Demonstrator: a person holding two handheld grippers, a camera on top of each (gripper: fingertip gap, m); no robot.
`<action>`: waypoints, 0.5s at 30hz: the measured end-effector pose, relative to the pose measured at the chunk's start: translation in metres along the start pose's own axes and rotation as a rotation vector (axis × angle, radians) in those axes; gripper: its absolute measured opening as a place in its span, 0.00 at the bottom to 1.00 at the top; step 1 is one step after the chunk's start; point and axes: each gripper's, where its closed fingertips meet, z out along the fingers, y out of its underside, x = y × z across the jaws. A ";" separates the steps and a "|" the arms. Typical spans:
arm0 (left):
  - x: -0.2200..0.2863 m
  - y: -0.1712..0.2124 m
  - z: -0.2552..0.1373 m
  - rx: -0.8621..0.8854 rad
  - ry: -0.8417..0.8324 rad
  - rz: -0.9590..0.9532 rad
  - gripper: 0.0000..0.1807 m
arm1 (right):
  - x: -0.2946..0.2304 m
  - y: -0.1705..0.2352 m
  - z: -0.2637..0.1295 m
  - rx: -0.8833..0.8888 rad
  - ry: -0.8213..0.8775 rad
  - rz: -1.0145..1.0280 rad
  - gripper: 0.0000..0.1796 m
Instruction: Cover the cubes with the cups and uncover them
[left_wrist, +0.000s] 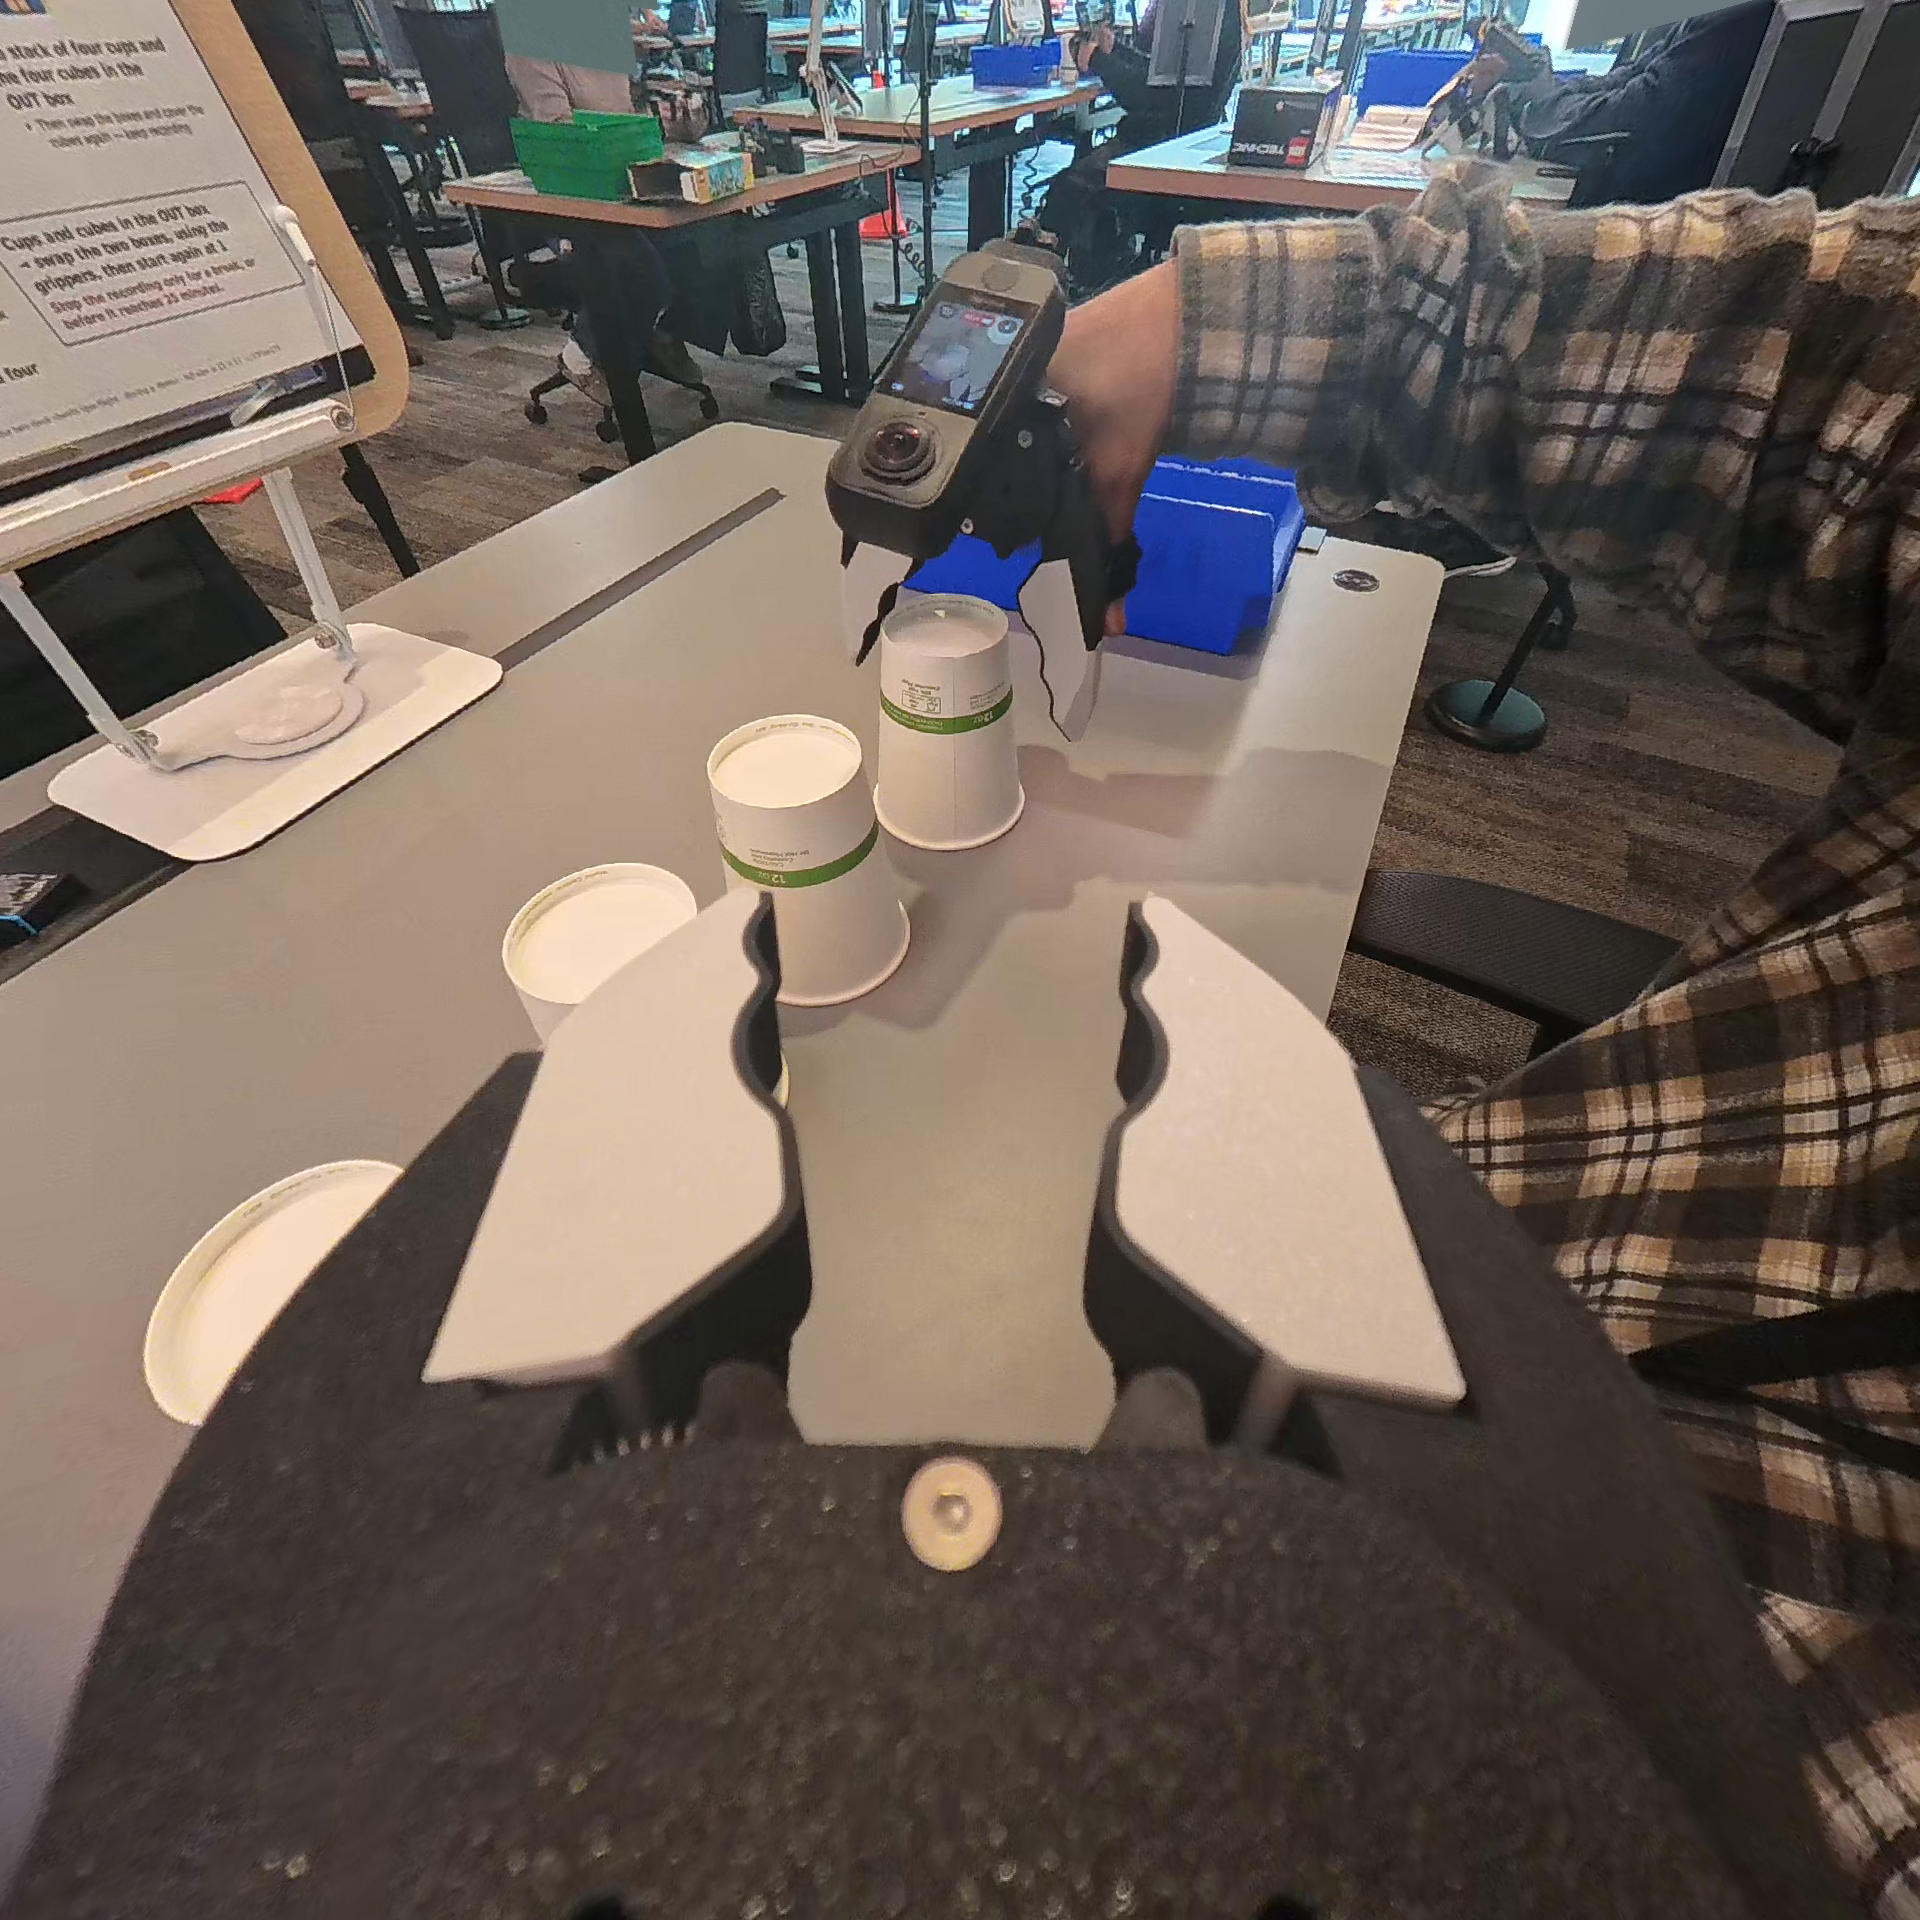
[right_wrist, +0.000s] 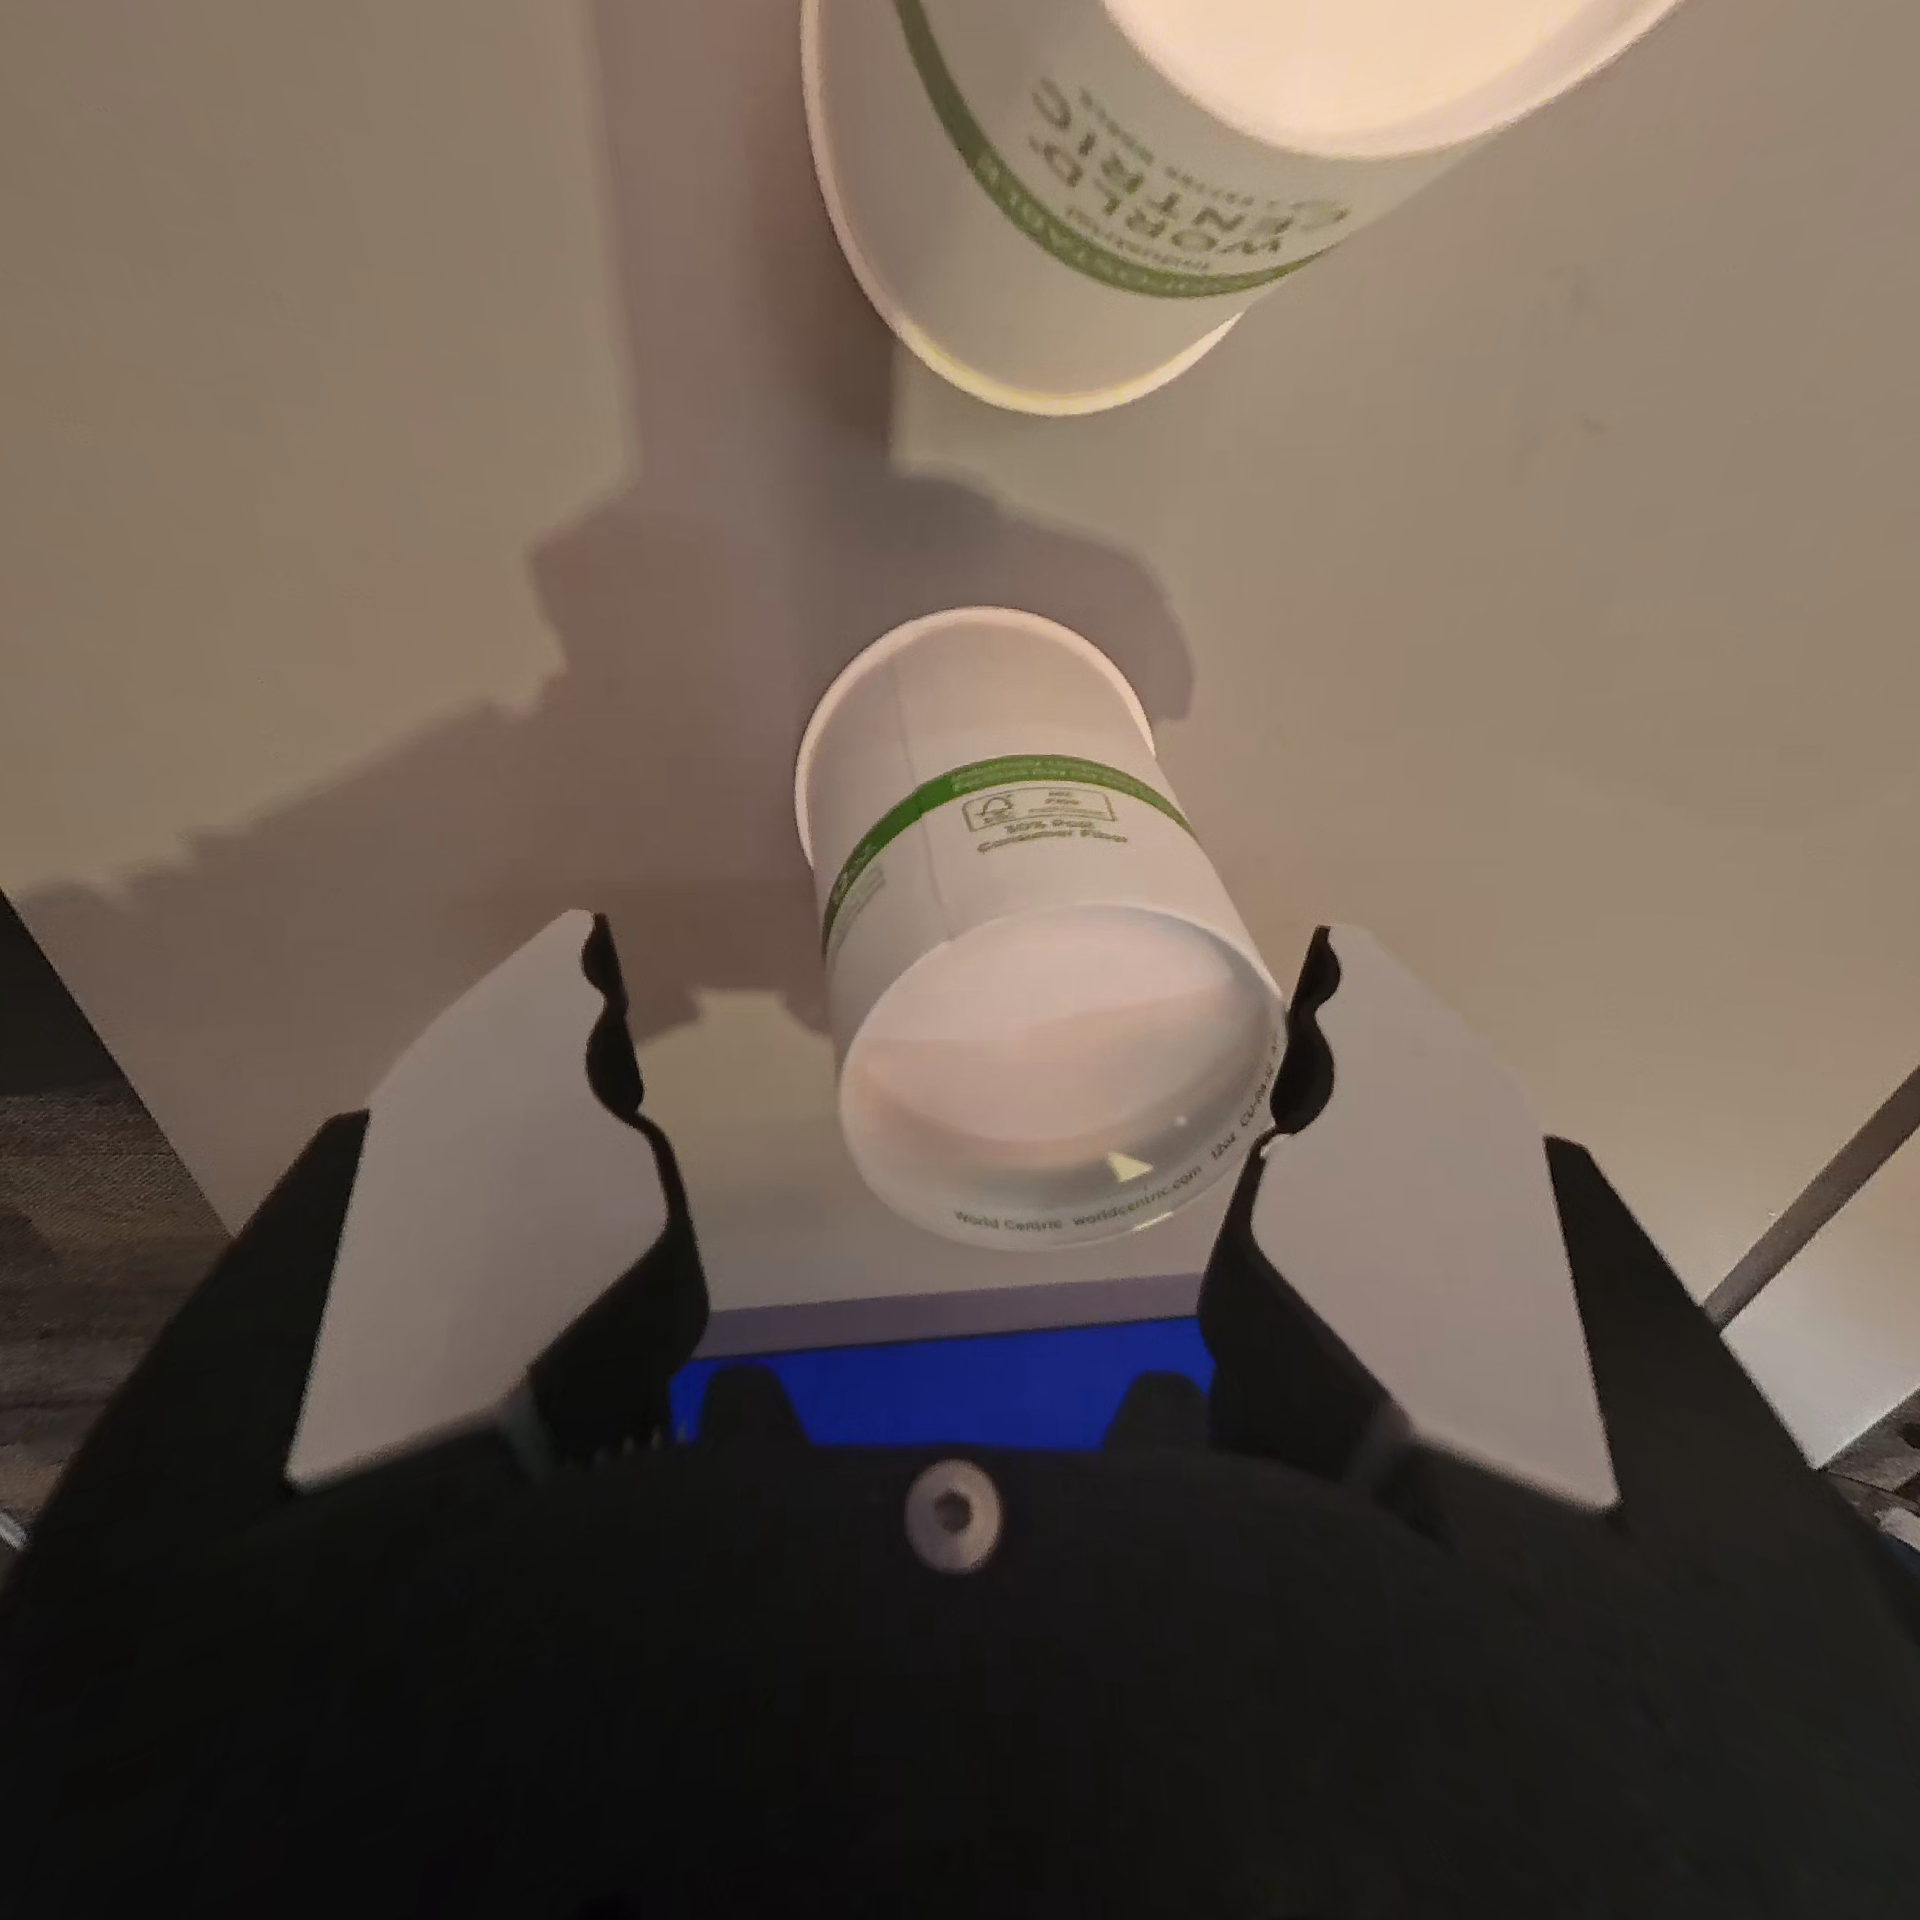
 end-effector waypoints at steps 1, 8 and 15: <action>0.000 0.000 0.000 -0.001 0.000 0.000 0.34 | 0.000 0.000 0.000 -0.002 0.001 -0.001 0.66; 0.001 0.000 -0.001 0.000 -0.001 0.004 0.34 | 0.003 0.003 0.000 -0.018 0.014 -0.001 0.66; 0.001 0.000 0.000 -0.004 -0.001 0.007 0.34 | 0.004 0.004 0.002 -0.027 0.015 0.003 0.65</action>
